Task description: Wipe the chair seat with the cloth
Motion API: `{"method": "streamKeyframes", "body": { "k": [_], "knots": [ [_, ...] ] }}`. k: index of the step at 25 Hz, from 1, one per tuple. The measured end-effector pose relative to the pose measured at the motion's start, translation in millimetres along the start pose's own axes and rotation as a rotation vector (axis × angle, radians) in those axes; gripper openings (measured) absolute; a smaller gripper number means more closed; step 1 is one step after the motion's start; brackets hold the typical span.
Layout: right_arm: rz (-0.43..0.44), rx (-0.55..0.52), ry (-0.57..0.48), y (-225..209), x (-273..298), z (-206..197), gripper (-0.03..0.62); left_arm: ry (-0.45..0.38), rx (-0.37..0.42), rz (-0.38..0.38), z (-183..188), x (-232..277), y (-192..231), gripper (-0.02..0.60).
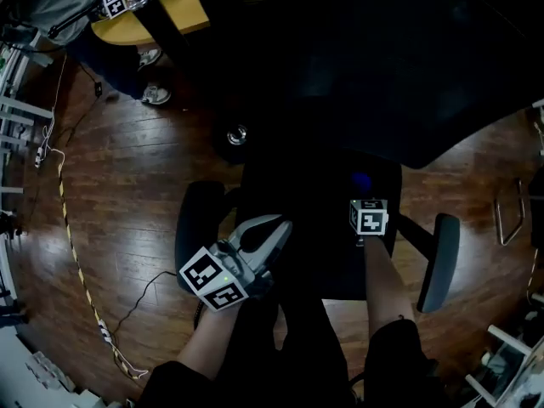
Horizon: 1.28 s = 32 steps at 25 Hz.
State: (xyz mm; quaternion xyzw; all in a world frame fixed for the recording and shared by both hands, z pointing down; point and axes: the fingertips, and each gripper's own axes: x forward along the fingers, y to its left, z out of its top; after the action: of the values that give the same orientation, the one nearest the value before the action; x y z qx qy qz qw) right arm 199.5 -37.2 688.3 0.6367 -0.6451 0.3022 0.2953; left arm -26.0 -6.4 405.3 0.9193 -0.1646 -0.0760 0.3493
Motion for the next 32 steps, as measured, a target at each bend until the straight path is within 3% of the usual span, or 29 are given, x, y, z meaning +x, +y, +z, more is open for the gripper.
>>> {"method": "streamKeyframes", "body": {
  "k": [5, 11, 16, 20, 28, 30, 32],
  "knots": [
    [-0.116, 0.073, -0.005, -89.2, -48.0, -7.3, 0.034, 0.038, 0.003, -0.034, 1.8, 30.1, -14.8, -0.008],
    [-0.135, 0.097, -0.035, -102.3, -49.6, -10.4, 0.034, 0.048, -0.009, -0.028, -1.7, 38.3, -14.8, -0.008],
    [-0.094, 0.117, -0.006, -108.1, -56.8, -1.0, 0.034, 0.021, -0.007, 0.002, 3.3, 28.8, -16.7, -0.008],
    [0.032, 0.020, -0.032, -32.9, -37.4, 31.4, 0.034, -0.036, -0.007, 0.016, 24.0, 7.7, -17.1, -0.008],
    [0.425, -0.072, -0.027, 222.4, 9.8, 73.7, 0.034, -0.177, 0.034, 0.159, 69.9, -58.6, -5.9, -0.008],
    [0.464, -0.083, -0.015, 265.0, 10.7, 68.5, 0.034, -0.203, 0.031, 0.173, 74.5, -69.8, -4.8, -0.008],
    [0.450, -0.092, -0.029, 282.1, 11.1, 64.3, 0.034, -0.220, 0.030, 0.183, 77.3, -79.9, -2.3, -0.008]
  ]
}}
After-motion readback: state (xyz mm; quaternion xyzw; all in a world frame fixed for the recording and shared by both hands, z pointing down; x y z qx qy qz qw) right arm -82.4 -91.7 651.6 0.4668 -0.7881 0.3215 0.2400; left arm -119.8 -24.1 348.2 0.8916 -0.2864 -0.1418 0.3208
